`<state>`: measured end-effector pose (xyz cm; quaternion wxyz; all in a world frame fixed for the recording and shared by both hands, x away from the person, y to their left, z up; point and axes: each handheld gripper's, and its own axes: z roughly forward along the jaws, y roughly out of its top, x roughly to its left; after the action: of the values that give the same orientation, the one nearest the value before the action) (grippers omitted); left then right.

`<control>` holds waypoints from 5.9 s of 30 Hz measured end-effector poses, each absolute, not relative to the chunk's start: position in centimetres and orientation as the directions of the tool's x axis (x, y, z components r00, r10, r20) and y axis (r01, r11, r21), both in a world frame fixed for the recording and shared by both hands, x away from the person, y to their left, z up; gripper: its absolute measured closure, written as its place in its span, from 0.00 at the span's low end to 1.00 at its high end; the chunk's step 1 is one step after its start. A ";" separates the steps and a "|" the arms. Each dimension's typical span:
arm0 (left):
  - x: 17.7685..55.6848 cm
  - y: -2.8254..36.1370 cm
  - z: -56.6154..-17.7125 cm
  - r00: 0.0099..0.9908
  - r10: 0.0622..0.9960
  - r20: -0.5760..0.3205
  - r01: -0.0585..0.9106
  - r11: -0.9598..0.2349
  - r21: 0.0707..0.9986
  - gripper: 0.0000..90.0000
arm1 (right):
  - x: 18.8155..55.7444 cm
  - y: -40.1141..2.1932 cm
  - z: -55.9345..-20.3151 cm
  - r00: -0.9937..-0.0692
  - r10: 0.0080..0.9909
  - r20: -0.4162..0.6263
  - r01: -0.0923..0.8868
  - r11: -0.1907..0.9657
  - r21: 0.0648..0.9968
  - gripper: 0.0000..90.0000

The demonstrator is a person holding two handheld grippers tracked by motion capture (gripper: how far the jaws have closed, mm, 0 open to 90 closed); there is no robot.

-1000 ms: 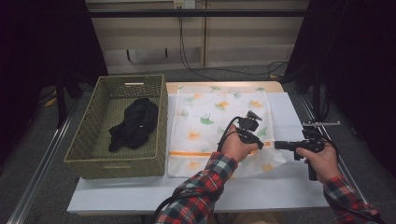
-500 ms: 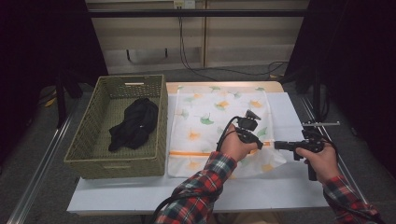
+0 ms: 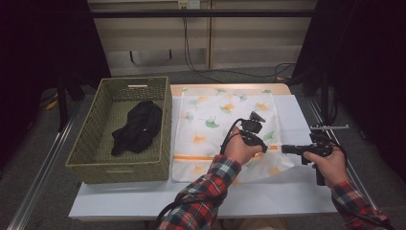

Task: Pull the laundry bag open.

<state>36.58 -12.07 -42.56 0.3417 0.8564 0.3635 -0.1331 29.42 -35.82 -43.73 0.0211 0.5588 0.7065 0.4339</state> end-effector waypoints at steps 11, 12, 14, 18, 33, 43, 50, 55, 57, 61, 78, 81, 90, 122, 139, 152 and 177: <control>36.6 -11.6 -42.6 0.689 0.540 -0.483 0.724 -0.492 0.482 1.00 | 29.4 -36.0 -43.7 -0.372 0.809 0.455 0.773 -0.002 0.634 0.97; 36.6 -11.6 -42.6 0.689 0.540 -0.484 0.725 -0.494 0.480 1.00 | 29.4 -36.0 -43.7 -0.373 0.806 0.459 0.773 -0.004 0.634 0.97; 36.6 -11.6 -42.6 0.692 0.542 -0.477 0.722 -0.497 0.482 1.00 | 29.4 -35.9 -43.7 -0.372 0.809 0.454 0.772 -0.001 0.635 0.97; 36.5 -11.6 -42.8 0.692 0.544 -0.474 0.722 -0.508 0.471 1.00 | 29.4 -35.9 -43.6 -0.370 0.814 0.448 0.772 0.002 0.635 0.97; 36.8 -10.7 -42.9 0.659 0.600 -0.454 0.750 -0.477 0.458 1.00 | 29.2 -36.5 -43.7 -0.355 0.821 0.446 0.772 -0.011 0.635 0.97; 37.0 -10.4 -42.9 0.627 0.620 -0.472 0.777 -0.452 0.438 1.00 | 29.3 -36.4 -43.9 -0.357 0.820 0.448 0.776 -0.007 0.631 0.97; 37.1 -10.3 -42.7 0.614 0.645 -0.455 0.786 -0.451 0.423 1.00 | 29.2 -36.5 -43.9 -0.349 0.823 0.448 0.777 -0.013 0.629 0.97; 37.3 -9.9 -42.8 0.605 0.648 -0.462 0.793 -0.444 0.416 1.00 | 29.2 -36.6 -43.9 -0.351 0.824 0.444 0.777 -0.009 0.630 0.97; 37.3 -9.9 -42.9 0.599 0.649 -0.469 0.798 -0.436 0.416 1.00 | 29.2 -36.5 -43.9 -0.350 0.823 0.448 0.777 -0.011 0.629 0.97; 37.3 -10.0 -43.0 0.589 0.660 -0.467 0.806 -0.430 0.408 1.00 | 29.2 -36.5 -43.9 -0.350 0.822 0.450 0.780 -0.011 0.626 0.97; 37.7 -9.0 -43.8 0.549 0.697 -0.461 0.831 -0.400 0.386 1.00 | 29.1 -36.8 -44.0 -0.345 0.825 0.447 0.785 -0.007 0.620 0.97; 37.8 -9.1 -43.9 0.553 0.696 -0.459 0.830 -0.412 0.375 1.00 | 29.1 -36.7 -44.1 -0.345 0.828 0.441 0.785 -0.003 0.619 0.97; 37.9 -8.9 -44.3 0.554 0.702 -0.447 0.830 -0.422 0.364 1.00 | 29.1 -36.7 -44.2 -0.344 0.829 0.440 0.788 0.000 0.615 0.97; 38.5 -7.0 -44.5 0.523 0.737 -0.428 0.850 -0.411 0.331 1.00 | 29.0 -37.1 -44.5 -0.332 0.833 0.442 0.794 -0.006 0.607 0.97; 38.8 -6.0 -44.7 0.502 0.753 -0.426 0.862 -0.393 0.321 1.00 | 29.1 -37.1 -44.5 -0.328 0.834 0.443 0.795 -0.010 0.607 0.97; 38.9 -5.7 -44.6 0.499 0.752 -0.430 0.863 -0.390 0.320 1.00 | 29.1 -37.2 -44.5 -0.328 0.836 0.441 0.795 -0.008 0.607 0.97; 39.2 -3.6 -44.5 0.471 0.772 -0.428 0.878 -0.362 0.313 1.00 | 29.2 -37.6 -44.6 -0.313 0.847 0.429 0.794 -0.014 0.608 0.97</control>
<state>39.19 -3.65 -44.48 0.2555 0.8186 0.5038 -0.1041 29.20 -37.64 -44.57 0.0331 0.5850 0.7013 0.4060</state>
